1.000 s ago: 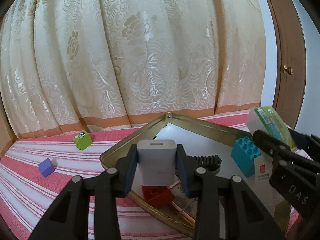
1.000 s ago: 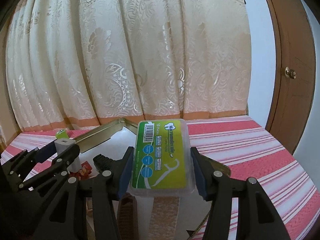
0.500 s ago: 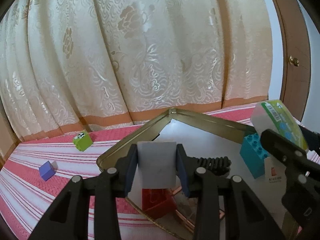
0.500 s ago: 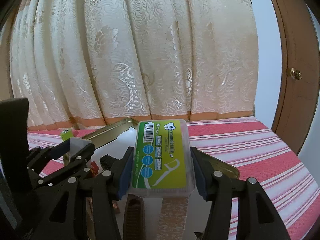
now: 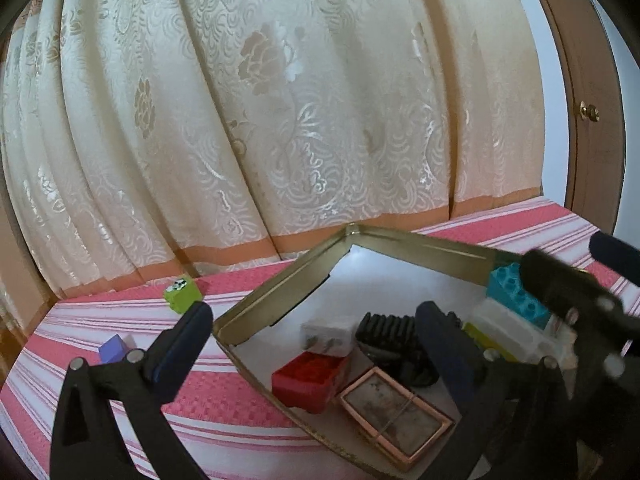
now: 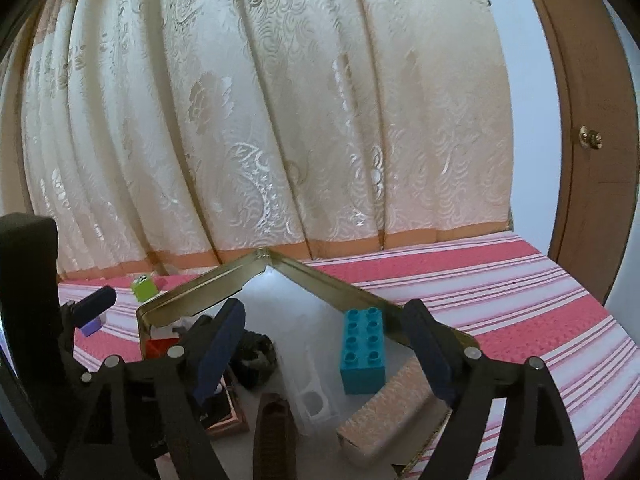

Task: Organize rigid objects
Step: 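Lower the plug and floss container into the tin and open both tools, then withdraw both tools from the tin toward the purple and green cubes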

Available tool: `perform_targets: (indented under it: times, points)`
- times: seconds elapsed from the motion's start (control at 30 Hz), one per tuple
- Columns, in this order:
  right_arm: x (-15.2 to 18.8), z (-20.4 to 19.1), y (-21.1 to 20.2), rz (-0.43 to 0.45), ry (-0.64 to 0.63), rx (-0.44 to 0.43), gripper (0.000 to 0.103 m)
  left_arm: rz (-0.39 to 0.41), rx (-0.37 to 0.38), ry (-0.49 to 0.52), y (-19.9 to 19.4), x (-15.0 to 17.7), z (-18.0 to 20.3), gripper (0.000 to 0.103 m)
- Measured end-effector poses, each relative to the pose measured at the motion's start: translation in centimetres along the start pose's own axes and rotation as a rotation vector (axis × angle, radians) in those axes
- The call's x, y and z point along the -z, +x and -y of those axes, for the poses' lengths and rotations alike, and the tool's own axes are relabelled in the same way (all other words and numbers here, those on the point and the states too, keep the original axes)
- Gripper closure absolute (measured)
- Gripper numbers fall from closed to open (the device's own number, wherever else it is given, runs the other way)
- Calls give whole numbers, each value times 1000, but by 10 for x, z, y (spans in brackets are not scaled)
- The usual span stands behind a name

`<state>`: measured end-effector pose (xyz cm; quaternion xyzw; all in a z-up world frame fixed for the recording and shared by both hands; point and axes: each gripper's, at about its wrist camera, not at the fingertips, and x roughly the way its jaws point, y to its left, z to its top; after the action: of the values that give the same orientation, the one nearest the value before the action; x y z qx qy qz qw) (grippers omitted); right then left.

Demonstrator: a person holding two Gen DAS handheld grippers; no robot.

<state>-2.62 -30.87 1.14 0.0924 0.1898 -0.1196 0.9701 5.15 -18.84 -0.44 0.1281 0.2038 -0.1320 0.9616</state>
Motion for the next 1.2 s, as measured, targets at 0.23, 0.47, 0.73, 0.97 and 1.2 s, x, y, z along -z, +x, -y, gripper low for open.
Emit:
perform_targets:
  times: [0.23,0.47,0.73,0.97,1.2]
  points:
    - [1,13,-5,22,91,29,20,-12,-13,-20,0,5,-10,0]
    - [6,10,-10,54,104,44,20,-3,-39,-23,-6,13,-28,0]
    - [14,-14,-27,125,80,51,20,-50,-39,-94,-12,28,-77,0]
    - [24,-55,-27,110,0,37,20,-79,-66,-162,-14,42,-120,0]
    - [27,-97,-13,73,14,10,20,-118,-139,-170,-8,51,-158,0]
